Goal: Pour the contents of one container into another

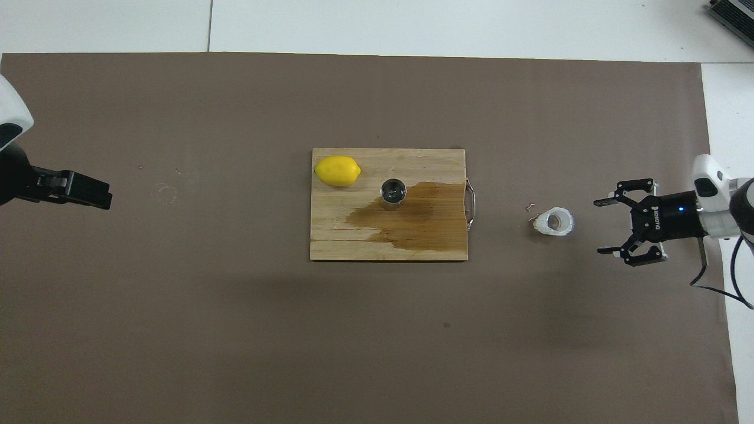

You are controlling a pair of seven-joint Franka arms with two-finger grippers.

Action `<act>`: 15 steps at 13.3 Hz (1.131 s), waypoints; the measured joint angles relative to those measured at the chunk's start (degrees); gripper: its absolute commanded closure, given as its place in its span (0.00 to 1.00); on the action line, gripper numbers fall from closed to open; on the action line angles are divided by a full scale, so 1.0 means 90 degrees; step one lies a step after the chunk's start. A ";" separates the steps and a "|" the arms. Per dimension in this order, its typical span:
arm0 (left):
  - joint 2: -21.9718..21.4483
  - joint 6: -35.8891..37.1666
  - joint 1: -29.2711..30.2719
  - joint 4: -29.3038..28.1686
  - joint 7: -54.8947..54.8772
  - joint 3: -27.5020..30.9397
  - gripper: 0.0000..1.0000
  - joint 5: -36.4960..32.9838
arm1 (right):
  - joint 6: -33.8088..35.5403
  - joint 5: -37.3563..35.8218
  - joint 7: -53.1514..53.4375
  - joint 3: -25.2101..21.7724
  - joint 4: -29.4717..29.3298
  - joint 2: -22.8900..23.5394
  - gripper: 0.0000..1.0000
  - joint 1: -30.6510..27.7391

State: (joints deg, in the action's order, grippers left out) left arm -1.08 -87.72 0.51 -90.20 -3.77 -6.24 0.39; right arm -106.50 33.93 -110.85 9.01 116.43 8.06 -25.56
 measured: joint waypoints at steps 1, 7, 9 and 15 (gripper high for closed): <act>0.0000 0.0000 0.0000 0.0000 0.0000 0.0000 0.00 0.0000 | 0.0038 -0.0262 0.0556 0.0008 0.0004 -0.0216 0.00 0.0051; 0.0000 0.0000 0.0000 0.0000 0.0000 0.0000 0.00 0.0000 | -0.0316 -0.1845 0.4237 0.0020 -0.0003 -0.0634 0.00 0.0990; 0.0000 0.0000 0.0000 0.0000 0.0000 0.0000 0.00 0.0000 | -0.0640 -0.2370 0.5534 0.0023 -0.0002 -0.0632 0.00 0.1347; 0.0000 0.0000 0.0000 0.0000 0.0000 0.0000 0.00 0.0000 | -0.0849 -0.3719 1.0067 0.0042 -0.0018 -0.0631 0.00 0.2717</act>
State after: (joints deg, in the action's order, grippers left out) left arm -1.08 -87.72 0.51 -90.20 -3.77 -6.24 0.39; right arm -114.14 0.46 -20.25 9.39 116.27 2.38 -1.11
